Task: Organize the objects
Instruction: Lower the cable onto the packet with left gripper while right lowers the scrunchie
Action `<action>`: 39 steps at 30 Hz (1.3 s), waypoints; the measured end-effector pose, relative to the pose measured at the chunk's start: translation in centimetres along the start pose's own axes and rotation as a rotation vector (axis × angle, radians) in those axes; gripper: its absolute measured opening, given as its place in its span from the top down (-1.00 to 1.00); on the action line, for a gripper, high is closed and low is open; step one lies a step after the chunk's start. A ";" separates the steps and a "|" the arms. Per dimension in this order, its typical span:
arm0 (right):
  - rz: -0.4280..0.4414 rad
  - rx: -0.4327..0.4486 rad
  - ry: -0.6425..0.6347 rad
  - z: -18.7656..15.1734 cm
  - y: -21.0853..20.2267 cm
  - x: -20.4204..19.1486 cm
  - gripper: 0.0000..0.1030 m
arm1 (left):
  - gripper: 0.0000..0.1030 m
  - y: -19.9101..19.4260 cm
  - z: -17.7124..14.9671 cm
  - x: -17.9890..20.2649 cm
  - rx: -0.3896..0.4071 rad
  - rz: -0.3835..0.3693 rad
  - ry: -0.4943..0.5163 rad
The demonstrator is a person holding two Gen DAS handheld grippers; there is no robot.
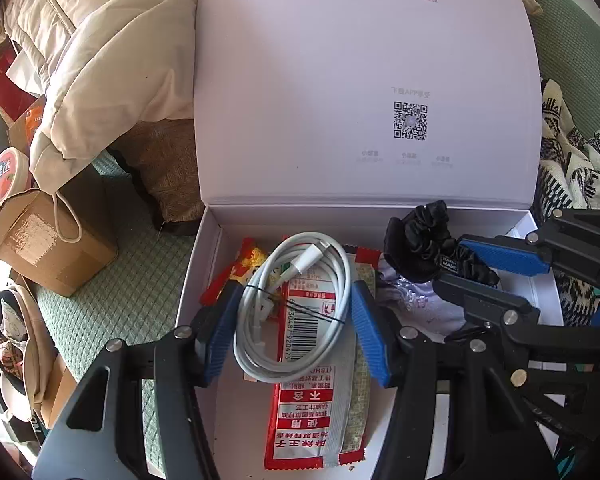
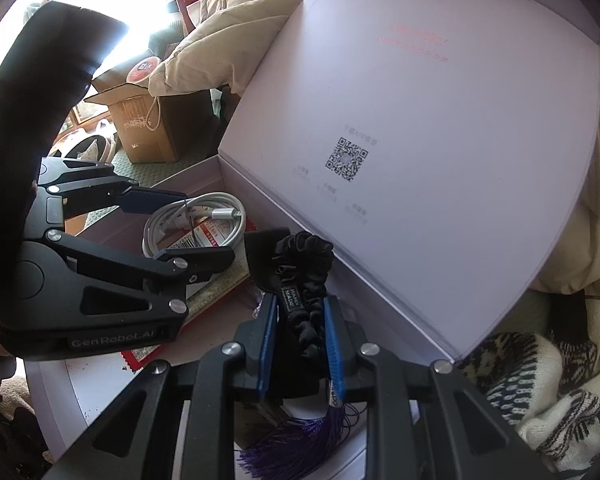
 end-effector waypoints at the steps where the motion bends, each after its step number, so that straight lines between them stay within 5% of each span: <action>1: 0.000 -0.003 0.000 0.0 0.1 0.0 0.56 | -0.04 0.2 0.1 0.0 -0.003 0.000 0.002; 23: -0.041 -0.044 -0.002 -0.5 -0.2 -0.5 0.42 | -0.15 1.7 -1.2 -0.9 -0.047 -0.004 0.005; 39: -0.072 0.010 0.013 0.9 -4.5 0.6 0.13 | -0.37 -2.2 -1.0 -3.9 0.014 0.025 -0.078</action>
Point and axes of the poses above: each gripper's, at about its wrist camera, not at the fingertips, and y roughly the way its jaws point, x to its right, z to its top, the point moved 6 cm from there along y, roughly the way its jaws point, and after that the axes turned 1 degree about -z, right-handed, at the moved point
